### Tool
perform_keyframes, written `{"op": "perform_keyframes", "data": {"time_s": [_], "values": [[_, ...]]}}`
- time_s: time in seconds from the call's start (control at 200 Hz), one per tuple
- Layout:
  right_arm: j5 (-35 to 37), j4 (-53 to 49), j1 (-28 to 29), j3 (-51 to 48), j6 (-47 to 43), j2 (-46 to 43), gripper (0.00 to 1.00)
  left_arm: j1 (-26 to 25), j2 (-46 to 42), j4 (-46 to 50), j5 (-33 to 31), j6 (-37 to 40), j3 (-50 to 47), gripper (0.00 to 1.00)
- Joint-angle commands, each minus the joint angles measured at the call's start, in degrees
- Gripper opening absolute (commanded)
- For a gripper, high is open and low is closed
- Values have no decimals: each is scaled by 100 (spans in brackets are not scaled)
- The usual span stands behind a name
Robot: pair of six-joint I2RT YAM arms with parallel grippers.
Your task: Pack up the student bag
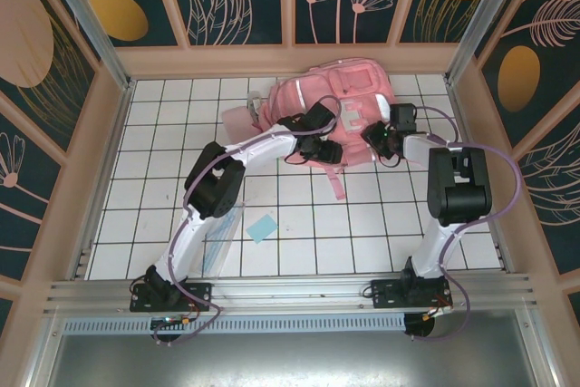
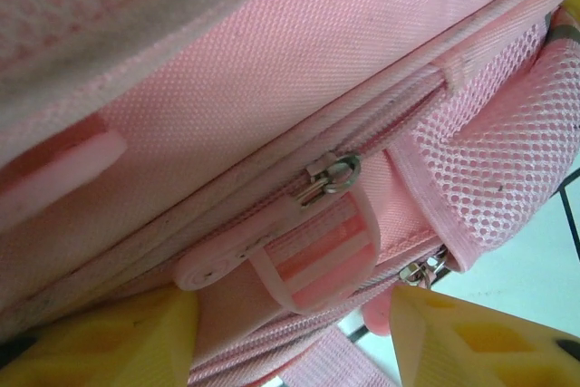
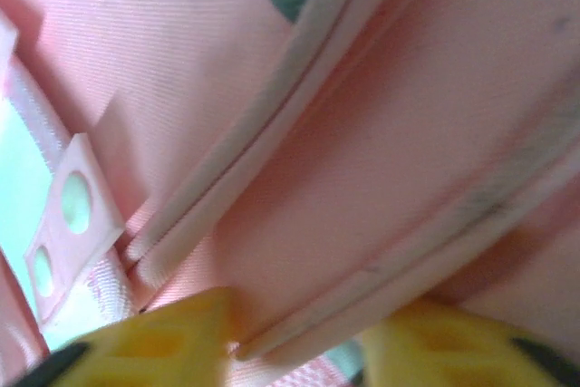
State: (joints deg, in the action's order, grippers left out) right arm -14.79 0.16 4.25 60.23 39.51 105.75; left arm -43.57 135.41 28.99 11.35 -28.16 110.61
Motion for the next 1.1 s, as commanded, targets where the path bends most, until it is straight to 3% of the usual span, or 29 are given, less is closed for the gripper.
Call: {"op": "perform_keyframes", "data": {"time_s": [0.0, 0.025, 0.24, 0.445, 0.68, 0.896, 1.096], "values": [[310, 67, 68, -46, 219, 236, 6, -19, -138, 88, 117, -62, -287, 61], [333, 58, 78, -33, 204, 182, 0, -20, -218, 37, 81, -40, -349, 63], [30, -89, 91, 98, 99, -632, 0, 39, -853, -334, -365, 170, -652, 74], [-410, -394, 93, 485, -5, -1093, 0, 213, -769, -552, -411, 236, -495, 75], [-736, -304, 189, 481, 56, -1092, 0, 250, -427, -1130, 484, 161, -241, 67], [-815, -353, 293, 481, 21, -1118, 0, 254, -76, -1495, 552, 100, 166, 59], [-748, -412, 296, 475, -49, -1161, 0, 270, 144, -1331, 675, 131, 469, 38]]}}
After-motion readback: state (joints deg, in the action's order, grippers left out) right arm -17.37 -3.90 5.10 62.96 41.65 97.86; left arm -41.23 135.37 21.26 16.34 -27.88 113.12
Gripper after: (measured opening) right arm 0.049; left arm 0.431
